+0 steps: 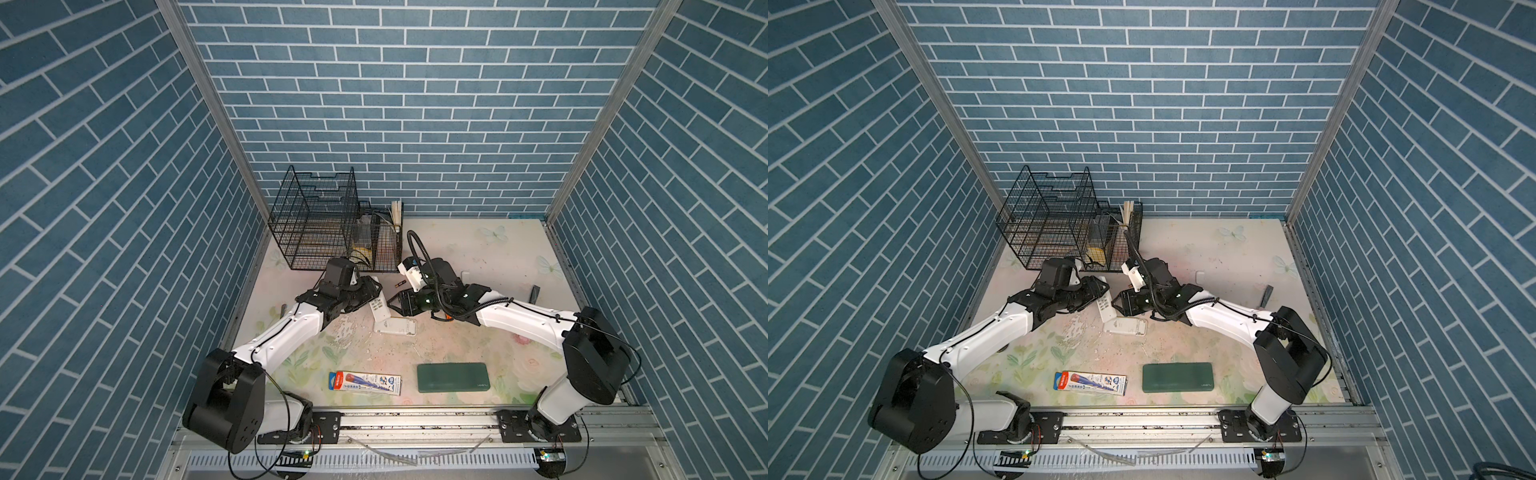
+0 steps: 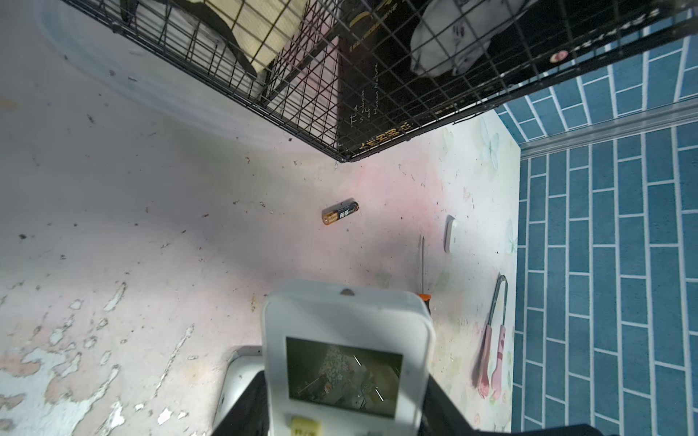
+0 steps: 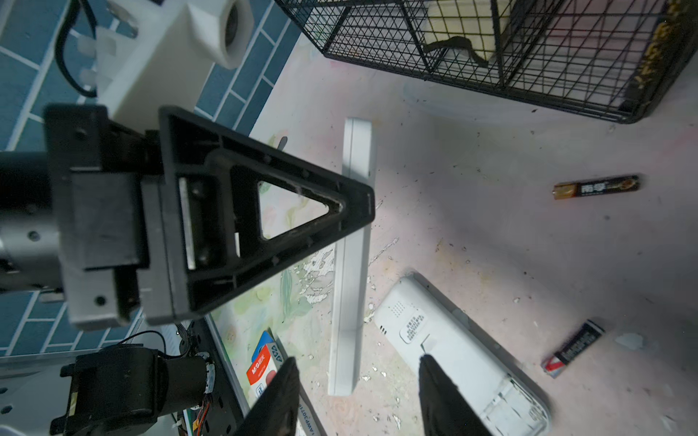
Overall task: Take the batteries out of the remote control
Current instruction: 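Lift the display remote with the left gripper and grasp its end with the right gripper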
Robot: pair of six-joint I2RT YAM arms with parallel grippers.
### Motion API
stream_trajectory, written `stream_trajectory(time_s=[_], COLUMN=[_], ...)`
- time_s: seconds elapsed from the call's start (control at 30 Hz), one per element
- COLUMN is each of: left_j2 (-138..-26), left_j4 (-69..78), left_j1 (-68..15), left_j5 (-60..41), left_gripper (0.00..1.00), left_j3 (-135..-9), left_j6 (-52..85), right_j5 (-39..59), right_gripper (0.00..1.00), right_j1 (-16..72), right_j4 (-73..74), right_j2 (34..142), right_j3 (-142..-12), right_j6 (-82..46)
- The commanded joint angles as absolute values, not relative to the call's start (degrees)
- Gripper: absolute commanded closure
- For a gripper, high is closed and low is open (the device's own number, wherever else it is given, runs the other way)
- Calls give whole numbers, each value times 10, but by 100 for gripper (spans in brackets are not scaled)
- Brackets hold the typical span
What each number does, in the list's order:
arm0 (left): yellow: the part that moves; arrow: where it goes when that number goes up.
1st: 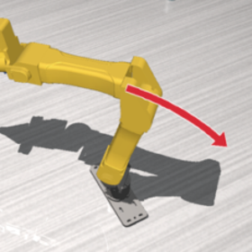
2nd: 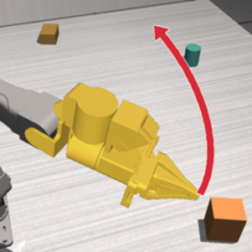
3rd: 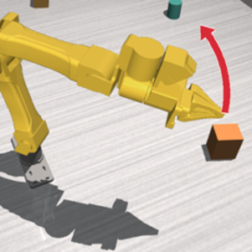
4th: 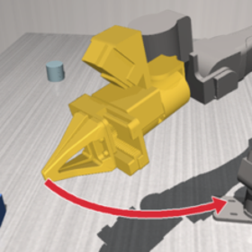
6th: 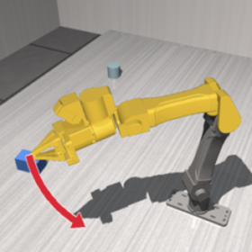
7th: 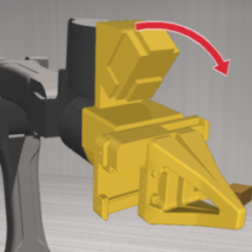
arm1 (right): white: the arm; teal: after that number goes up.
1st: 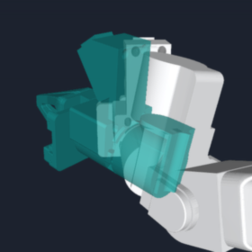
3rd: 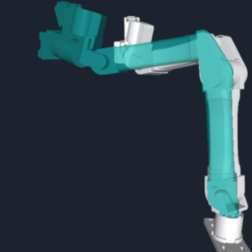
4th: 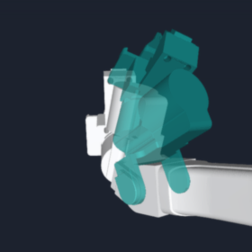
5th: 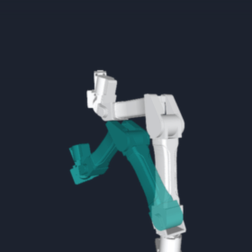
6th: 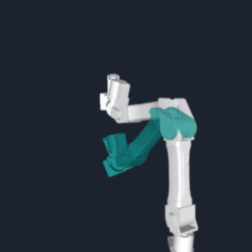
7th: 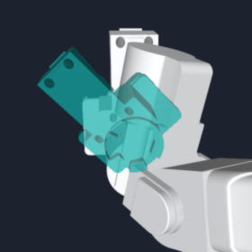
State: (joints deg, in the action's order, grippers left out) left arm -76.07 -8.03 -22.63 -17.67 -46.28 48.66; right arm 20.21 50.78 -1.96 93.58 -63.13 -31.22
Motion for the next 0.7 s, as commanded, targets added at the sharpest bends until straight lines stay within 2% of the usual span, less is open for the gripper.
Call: stream_trajectory(time_s=[0.0, 0.53, 0.67], left_j2=[-764, -745, -743], left_j4=[-63, -52, -50], left_j1=[-230, -231, -231], left_j5=[-177, -179, -178], left_gripper=[70, 70, 70], left_j3=[-485, -482, -478], left_j6=[487, 499, 499], right_j5=[211, 209, 208], right_gripper=[51, 64, 75], right_j1=[518, 528, 527], right_j4=[-32, -35, -35], right_j2=[954, 1032, 1041], right_j3=[-670, -729, -736], right_j6=[-307, -315, -314])
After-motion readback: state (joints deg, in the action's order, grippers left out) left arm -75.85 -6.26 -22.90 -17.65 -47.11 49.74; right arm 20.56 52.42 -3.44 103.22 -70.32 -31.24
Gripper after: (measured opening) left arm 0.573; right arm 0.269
